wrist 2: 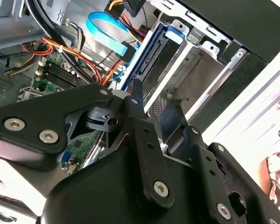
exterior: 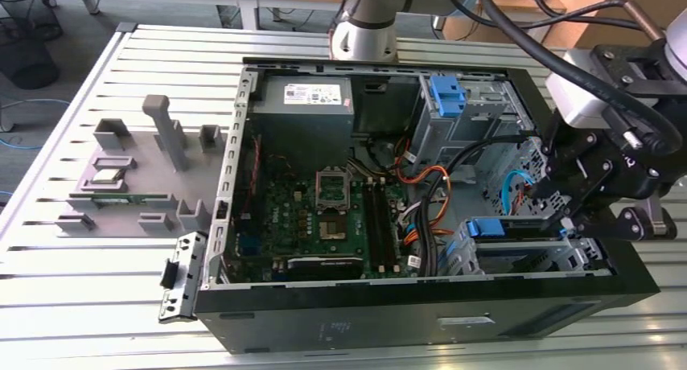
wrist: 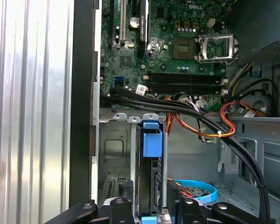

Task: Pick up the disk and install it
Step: 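Insert the disk into the insertion slot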

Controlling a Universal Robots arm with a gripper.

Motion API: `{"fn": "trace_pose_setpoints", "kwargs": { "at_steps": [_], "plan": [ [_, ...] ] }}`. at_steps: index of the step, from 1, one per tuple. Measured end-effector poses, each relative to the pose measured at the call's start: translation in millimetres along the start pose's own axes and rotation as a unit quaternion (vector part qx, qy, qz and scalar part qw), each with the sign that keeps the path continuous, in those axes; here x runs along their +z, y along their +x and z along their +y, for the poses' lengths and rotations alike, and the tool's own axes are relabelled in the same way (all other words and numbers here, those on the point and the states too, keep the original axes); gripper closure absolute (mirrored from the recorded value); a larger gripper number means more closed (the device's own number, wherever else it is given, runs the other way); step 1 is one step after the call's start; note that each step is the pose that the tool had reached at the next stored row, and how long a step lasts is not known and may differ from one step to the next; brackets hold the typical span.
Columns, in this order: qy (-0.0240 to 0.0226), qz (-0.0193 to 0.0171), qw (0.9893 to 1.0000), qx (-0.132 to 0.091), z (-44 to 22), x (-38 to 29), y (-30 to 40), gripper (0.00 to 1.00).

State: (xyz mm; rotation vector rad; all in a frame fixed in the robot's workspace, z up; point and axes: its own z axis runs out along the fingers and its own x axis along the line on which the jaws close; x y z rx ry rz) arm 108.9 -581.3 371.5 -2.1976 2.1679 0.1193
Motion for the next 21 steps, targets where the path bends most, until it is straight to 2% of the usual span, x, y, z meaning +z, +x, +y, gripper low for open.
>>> {"fn": "trace_pose_setpoints", "kwargs": {
  "at_steps": [2,6,7,12,16,18,21],
  "plan": [
    [0.0010,0.0023,1.0000,-0.001,0.8,1.9,0.1,0.58],
    [0.0014,0.0164,0.9999,-0.002,1.7,5.0,-0.8,0.58],
    [0.0018,0.0184,0.9998,-0.002,2.0,6.0,-0.8,0.58],
    [0.0087,0.0188,0.9998,-0.003,3.8,12.1,-0.6,0.58],
    [0.0096,0.0189,0.9998,-0.003,4.3,13.6,-3.3,0.58],
    [0.0096,0.0201,0.9997,-0.003,4.4,14.8,-5.1,0.58],
    [0.0108,0.0205,0.9996,0.013,4.4,15.9,-5.3,0.58]
  ]
}}
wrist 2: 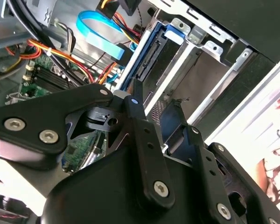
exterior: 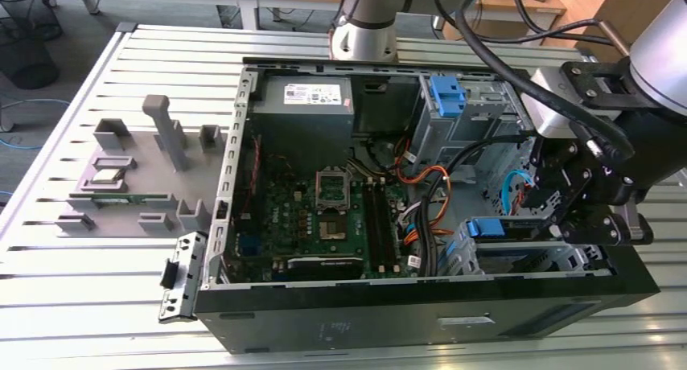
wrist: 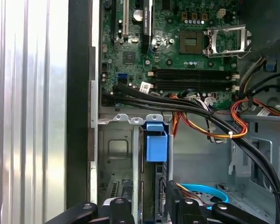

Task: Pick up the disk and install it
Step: 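Insert the disk into the insertion slot, then insert the first disk wire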

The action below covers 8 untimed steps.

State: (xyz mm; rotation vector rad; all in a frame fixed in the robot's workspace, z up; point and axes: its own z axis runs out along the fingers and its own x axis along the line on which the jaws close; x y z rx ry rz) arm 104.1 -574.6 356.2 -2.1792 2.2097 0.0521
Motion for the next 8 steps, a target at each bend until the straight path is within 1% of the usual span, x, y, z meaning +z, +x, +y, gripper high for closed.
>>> {"fn": "trace_pose_setpoints", "kwargs": {
  "at_steps": [2,8],
  "plan": [
    [0.0008,0.0001,0.9999,0.016,0.0,0.3,-0.1,0.58],
    [0.0010,0.0001,0.9998,0.021,0.0,0.4,-0.1,0.58]
  ]
}}
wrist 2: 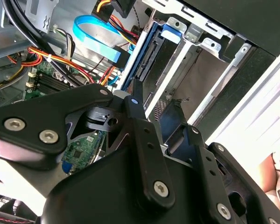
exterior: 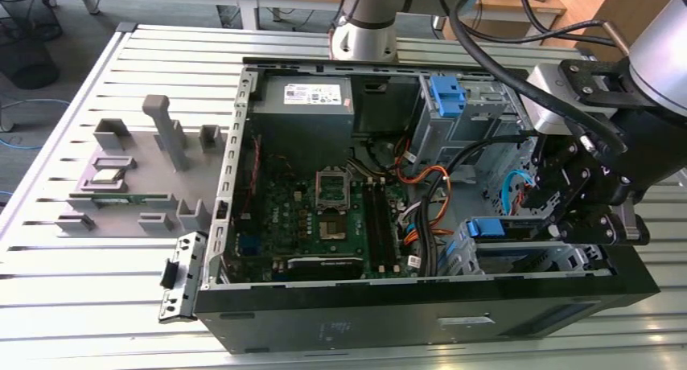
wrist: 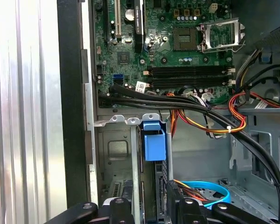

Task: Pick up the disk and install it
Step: 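Insert the first disk wire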

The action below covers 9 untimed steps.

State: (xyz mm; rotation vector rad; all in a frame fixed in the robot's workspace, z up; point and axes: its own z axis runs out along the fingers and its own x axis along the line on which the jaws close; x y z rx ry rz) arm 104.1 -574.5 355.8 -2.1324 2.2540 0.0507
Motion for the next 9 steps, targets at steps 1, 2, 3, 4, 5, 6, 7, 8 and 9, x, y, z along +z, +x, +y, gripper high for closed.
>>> {"fn": "trace_pose_setpoints", "kwargs": {
  "at_steps": [1,2,3,4,5,6,7,8,9],
  "plan": [
    [0.0000,0.0000,1.0000,0.000,0.0,0.0,0.0,0.58],
    [0.0000,0.0000,1.0000,0.000,0.0,-0.3,0.0,0.58],
    [0.0000,0.0001,1.0000,0.000,0.0,-0.8,-0.1,0.58],
    [0.0000,0.0000,1.0000,0.000,0.0,-1.2,-0.1,0.58],
    [-0.0002,0.0000,1.0000,0.000,0.0,-1.8,-0.1,0.58],
    [-0.0002,0.0001,1.0000,0.000,0.0,-2.7,-0.1,0.58],
    [-0.0003,0.0001,1.0000,0.000,0.0,-3.6,-0.2,0.58],
    [-0.0003,0.0001,1.0000,0.000,-0.1,-4.6,-0.2,0.58],
    [-0.0003,0.0000,1.0000,0.000,-0.1,-5.4,-0.3,0.58]
  ]
}}
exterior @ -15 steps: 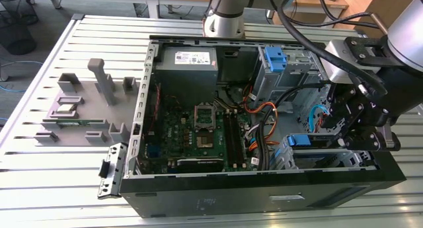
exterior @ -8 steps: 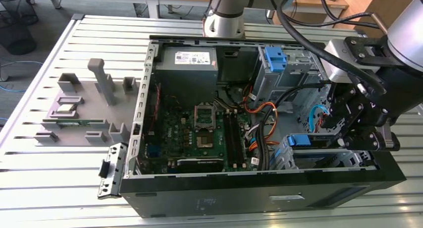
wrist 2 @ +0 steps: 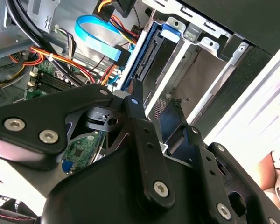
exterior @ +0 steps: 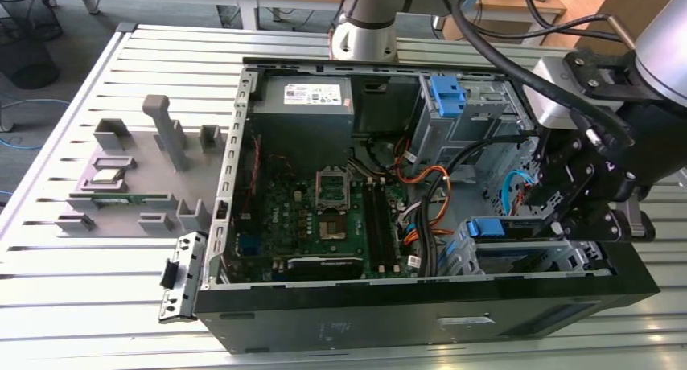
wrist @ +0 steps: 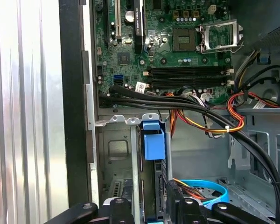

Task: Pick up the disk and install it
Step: 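Insert the first disk wire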

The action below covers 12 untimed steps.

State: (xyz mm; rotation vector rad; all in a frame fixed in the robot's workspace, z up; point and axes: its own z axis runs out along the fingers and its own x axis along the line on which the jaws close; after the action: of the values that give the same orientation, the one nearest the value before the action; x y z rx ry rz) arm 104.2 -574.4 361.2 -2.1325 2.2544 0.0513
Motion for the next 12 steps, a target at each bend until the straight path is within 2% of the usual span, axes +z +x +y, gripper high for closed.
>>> {"fn": "trace_pose_setpoints", "kwargs": {
  "at_steps": [7,12],
  "plan": [
    [0.0000,0.0000,1.0000,0.000,0.0,-9.4,-0.5,0.58],
    [0.0000,0.0001,1.0000,0.000,0.0,-10.2,-0.7,0.58]
  ]
}}
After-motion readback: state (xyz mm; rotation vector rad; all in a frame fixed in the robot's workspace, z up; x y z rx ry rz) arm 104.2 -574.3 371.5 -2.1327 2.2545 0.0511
